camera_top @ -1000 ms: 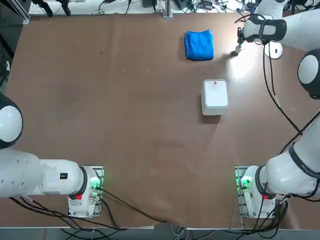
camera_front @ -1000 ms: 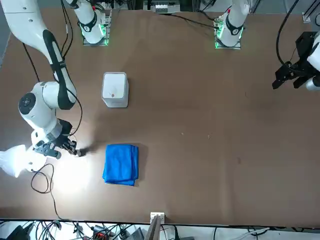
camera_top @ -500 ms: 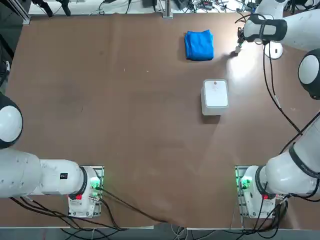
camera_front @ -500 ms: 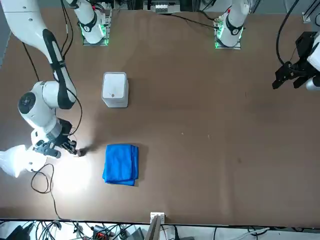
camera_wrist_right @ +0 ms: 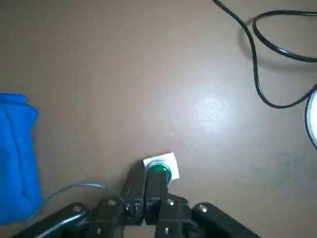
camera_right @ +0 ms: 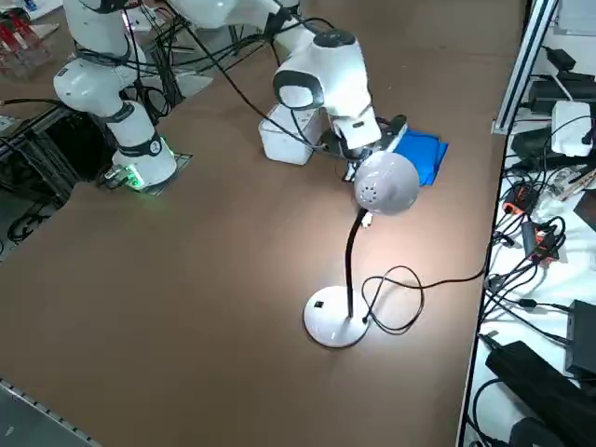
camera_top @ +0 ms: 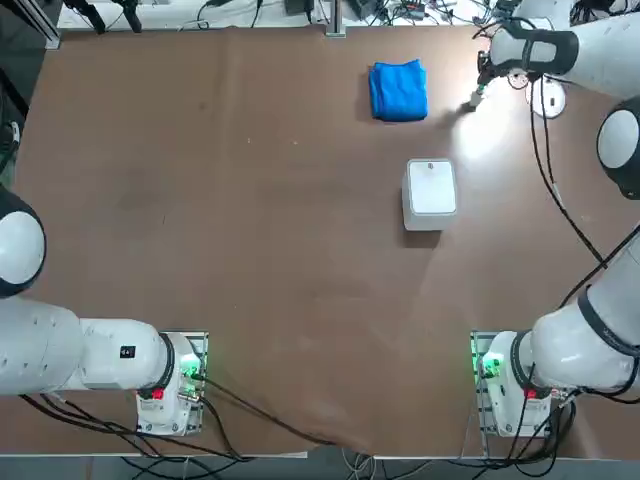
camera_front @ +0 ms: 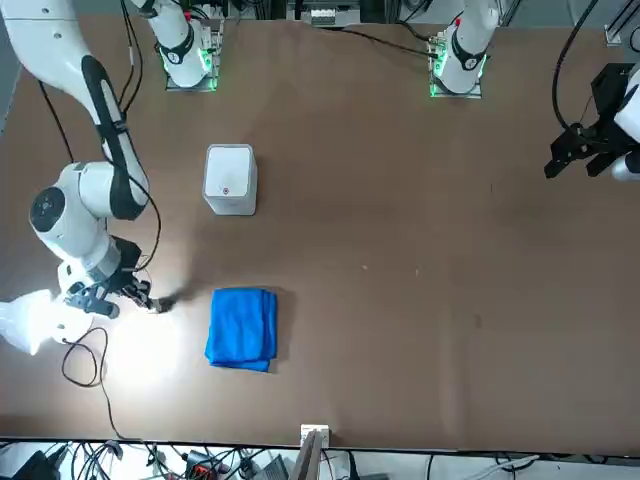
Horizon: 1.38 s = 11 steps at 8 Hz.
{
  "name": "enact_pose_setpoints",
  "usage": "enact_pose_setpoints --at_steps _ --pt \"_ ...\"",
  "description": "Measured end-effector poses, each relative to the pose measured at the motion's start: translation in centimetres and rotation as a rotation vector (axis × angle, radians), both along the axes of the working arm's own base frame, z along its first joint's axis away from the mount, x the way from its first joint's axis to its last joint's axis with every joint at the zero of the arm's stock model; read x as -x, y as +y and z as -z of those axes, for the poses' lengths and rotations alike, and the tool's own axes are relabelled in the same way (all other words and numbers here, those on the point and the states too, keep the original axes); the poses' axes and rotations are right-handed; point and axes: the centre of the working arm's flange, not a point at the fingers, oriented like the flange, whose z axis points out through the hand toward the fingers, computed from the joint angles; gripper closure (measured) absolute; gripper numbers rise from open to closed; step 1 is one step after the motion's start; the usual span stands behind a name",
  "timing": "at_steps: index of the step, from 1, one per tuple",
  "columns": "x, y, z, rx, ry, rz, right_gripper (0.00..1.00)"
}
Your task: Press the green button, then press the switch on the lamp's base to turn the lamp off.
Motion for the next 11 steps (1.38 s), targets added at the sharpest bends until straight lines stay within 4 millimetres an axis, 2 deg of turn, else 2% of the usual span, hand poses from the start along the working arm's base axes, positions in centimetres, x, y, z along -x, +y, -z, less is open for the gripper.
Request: enact_pose_setpoints --at_steps 2,3,4,5,8,9,11 --pt "-0.8 -0.3 -4.6 0.004 0.058 0.003 0.99" --pt "-0.5 -0.6 -6.4 0.008 0.088 0.004 0.99" --pt "0.3 -1.2 -7.6 0.016 0.138 0.009 0.99" --pt "1.4 -2.8 -8.3 0.024 0.192 0.008 0.99" --pt "5.9 -11.0 -8.5 0.023 0.244 -0.014 0.99" --pt "7.8 -12.8 -7.8 0.024 0.230 -0.015 0.99" --pt "11.2 -15.0 -5.4 0.033 0.179 -0.007 0.99"
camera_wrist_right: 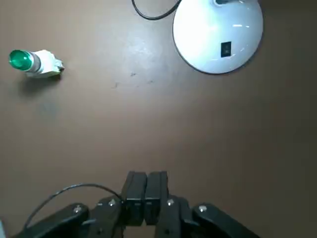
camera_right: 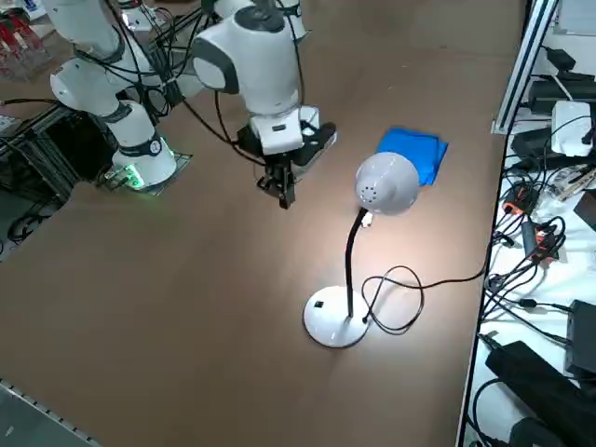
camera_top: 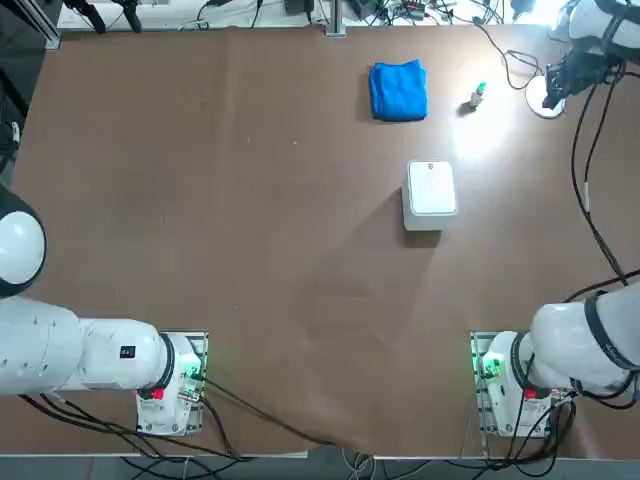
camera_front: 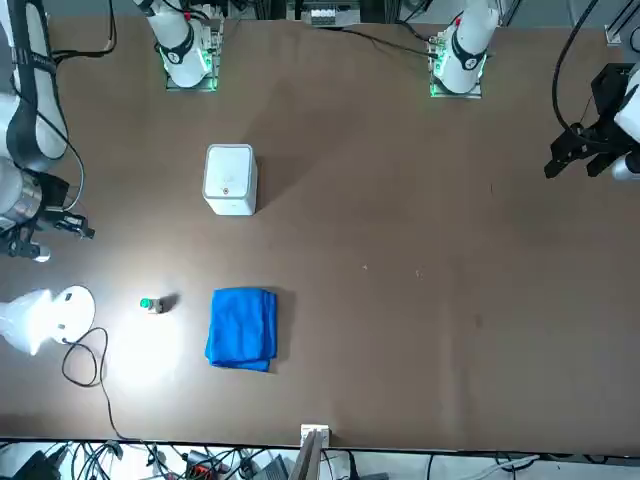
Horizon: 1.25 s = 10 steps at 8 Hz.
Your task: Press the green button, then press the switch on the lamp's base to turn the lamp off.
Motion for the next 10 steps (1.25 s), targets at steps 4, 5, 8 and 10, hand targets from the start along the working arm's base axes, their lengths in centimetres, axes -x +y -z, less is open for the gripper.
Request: enact_pose_setpoints --at_steps 4,5,8,10 --pt "2.2 -7.7 5.5 0.038 -0.126 0.106 0.99" --pt "1.9 -8.7 7.0 0.055 -0.178 0.117 0.99" --pt "0.7 -10.5 9.3 0.108 -0.324 0.123 0.99" --pt "-0.9 -10.7 9.1 0.117 -0.365 0.116 0.99"
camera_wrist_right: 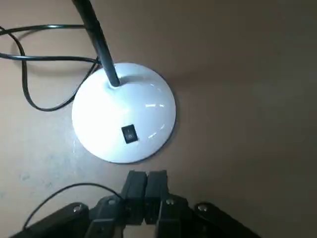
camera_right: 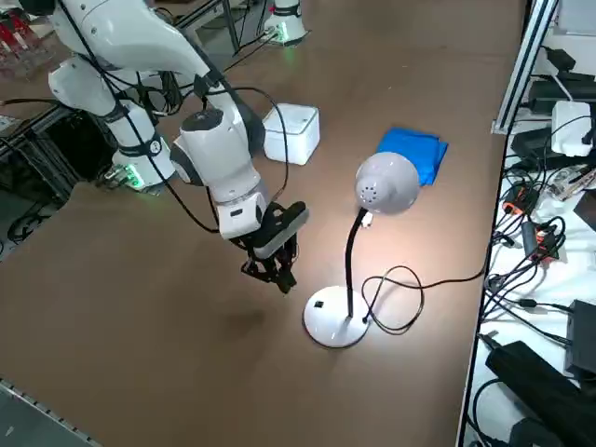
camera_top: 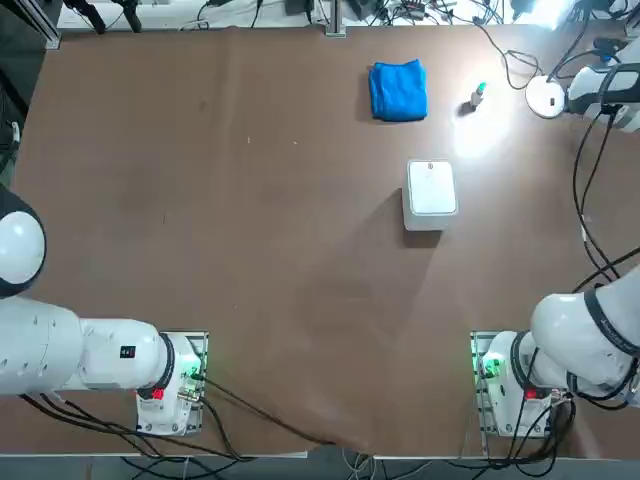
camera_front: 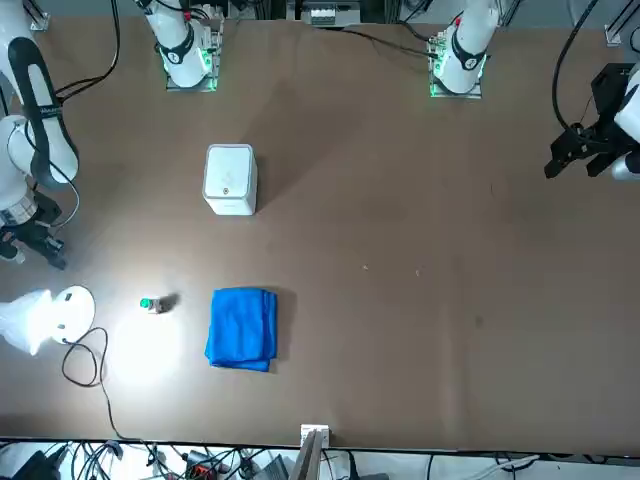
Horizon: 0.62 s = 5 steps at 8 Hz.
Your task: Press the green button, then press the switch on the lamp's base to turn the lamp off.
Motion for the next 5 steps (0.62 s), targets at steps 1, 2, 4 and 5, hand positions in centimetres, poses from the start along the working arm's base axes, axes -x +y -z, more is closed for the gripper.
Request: enact_pose_setpoints --at_steps 1,2,4,5 --pt "-0.9 0.0 0.1 0.005 -0.021 -0.006 0.99" --pt "-1.7 0.0 0.6 0.007 -0.032 -0.010 0.99" --pt "-2.9 0.1 2.2 0.009 -0.048 -0.018 0.99" --pt "-3.3 0.3 3.0 0.009 -0.054 -0.022 0.99"
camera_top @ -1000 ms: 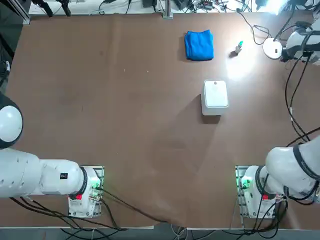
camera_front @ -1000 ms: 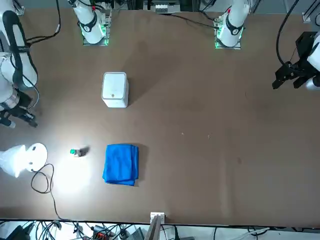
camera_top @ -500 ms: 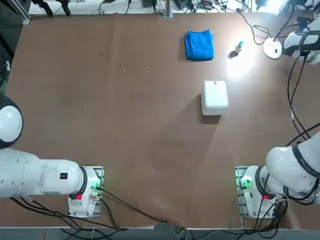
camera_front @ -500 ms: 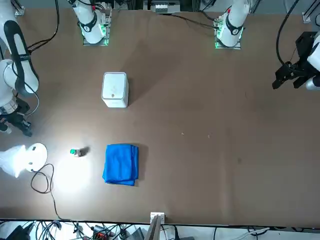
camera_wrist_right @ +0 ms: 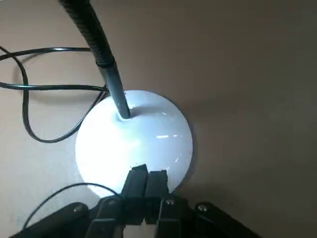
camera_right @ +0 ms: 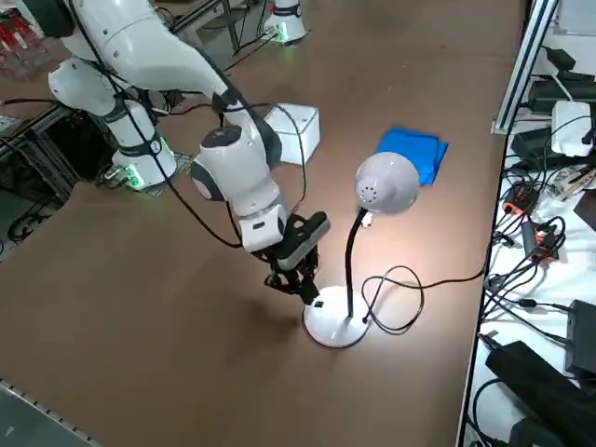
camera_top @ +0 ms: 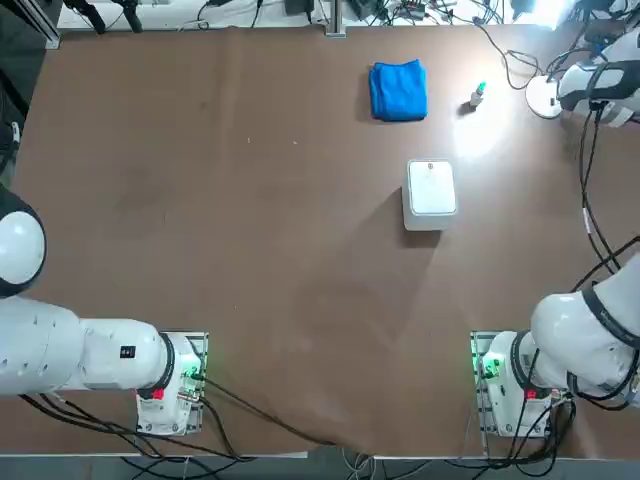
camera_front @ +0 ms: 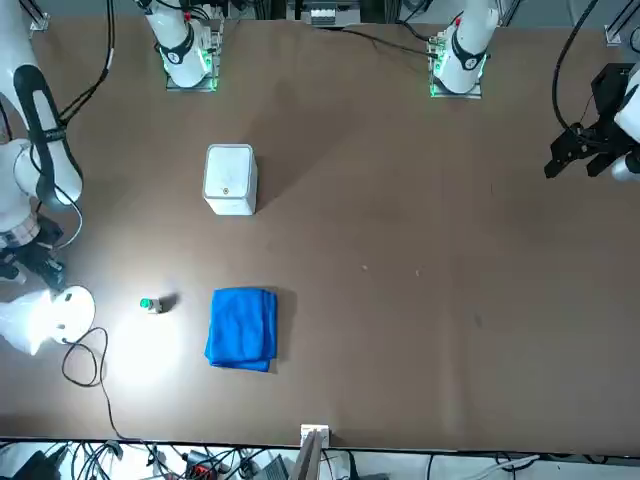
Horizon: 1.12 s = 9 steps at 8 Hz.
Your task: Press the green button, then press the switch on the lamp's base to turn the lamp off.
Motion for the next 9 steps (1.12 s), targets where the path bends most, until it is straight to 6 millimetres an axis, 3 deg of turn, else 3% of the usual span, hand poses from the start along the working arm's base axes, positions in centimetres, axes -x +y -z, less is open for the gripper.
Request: enact_pose_setpoints --at_steps 3,7,9 --pt "-0.3 0.1 1.4 -0.002 -0.001 -0.002 0.99" --pt "-1.3 2.5 1.3 -0.015 -0.007 -0.033 0.99" --pt "-1.3 2.5 1.3 -0.016 -0.008 -0.032 0.99"
